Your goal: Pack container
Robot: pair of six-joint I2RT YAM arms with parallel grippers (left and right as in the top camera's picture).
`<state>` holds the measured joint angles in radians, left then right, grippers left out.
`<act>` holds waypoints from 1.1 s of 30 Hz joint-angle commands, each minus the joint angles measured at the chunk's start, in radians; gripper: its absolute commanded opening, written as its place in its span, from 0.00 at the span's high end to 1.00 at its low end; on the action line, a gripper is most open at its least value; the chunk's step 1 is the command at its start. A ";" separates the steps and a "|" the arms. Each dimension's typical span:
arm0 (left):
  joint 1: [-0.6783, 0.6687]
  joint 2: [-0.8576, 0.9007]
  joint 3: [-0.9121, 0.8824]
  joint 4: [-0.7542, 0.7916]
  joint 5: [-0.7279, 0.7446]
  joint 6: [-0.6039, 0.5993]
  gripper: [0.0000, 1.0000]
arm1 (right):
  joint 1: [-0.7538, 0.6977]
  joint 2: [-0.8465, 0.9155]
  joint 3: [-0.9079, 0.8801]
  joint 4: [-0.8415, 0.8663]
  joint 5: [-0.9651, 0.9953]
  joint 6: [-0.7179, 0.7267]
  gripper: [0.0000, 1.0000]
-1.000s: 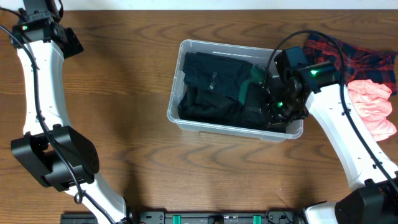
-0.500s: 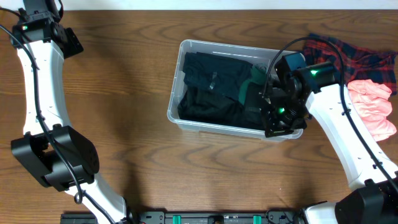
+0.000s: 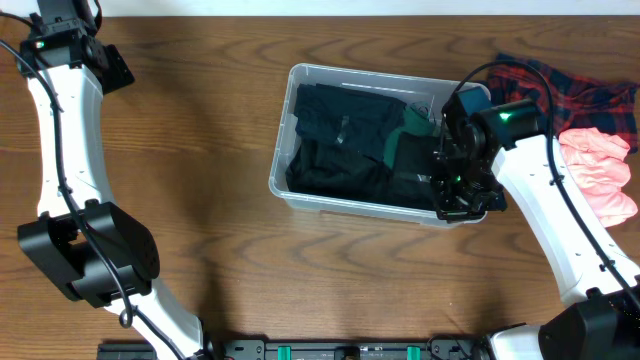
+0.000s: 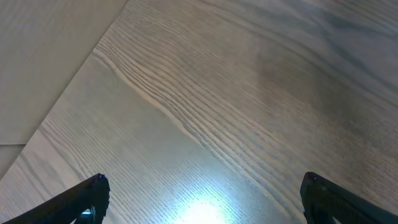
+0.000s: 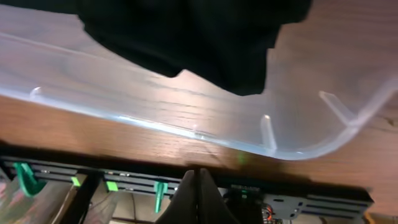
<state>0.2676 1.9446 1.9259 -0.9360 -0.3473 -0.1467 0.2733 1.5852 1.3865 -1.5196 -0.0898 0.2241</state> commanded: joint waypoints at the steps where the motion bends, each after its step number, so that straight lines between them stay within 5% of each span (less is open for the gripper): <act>1: 0.002 0.005 0.000 -0.003 -0.013 -0.001 0.02 | 0.008 -0.019 -0.021 -0.003 0.034 0.042 0.99; 33: 0.002 0.005 0.000 -0.003 -0.013 -0.001 0.02 | 0.008 -0.019 -0.132 0.070 0.068 0.053 0.99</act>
<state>0.2676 1.9446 1.9259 -0.9360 -0.3470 -0.1463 0.2733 1.5845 1.2713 -1.4597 -0.0467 0.2565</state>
